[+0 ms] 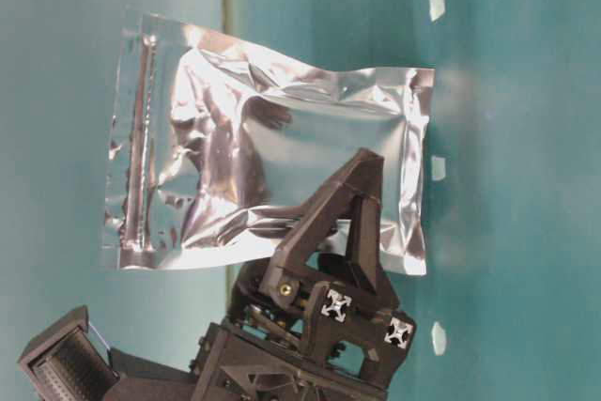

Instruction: Hand over the silver zip bag and make it stand upright.

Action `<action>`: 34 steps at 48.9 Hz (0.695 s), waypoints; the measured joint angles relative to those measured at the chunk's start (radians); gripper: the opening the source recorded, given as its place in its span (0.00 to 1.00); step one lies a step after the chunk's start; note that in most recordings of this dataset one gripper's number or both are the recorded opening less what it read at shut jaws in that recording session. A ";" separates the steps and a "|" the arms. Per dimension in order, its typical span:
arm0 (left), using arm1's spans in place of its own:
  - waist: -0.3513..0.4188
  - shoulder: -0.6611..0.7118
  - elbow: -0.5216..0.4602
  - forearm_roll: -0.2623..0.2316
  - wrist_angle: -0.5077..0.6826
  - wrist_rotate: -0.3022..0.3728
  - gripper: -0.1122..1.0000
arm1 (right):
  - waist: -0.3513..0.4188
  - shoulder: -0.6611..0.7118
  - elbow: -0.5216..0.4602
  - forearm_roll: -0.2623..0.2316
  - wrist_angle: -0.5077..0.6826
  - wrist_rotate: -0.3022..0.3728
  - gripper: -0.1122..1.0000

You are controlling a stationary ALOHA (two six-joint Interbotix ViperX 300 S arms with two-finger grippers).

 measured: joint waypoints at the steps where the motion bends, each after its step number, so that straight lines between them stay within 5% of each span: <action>1: 0.002 0.000 0.000 -0.002 0.000 0.000 0.28 | 0.000 0.002 0.000 0.000 -0.002 0.000 0.96; 34: 0.002 0.000 -0.005 0.000 0.008 0.000 0.28 | 0.000 0.000 0.000 0.000 -0.002 0.000 0.96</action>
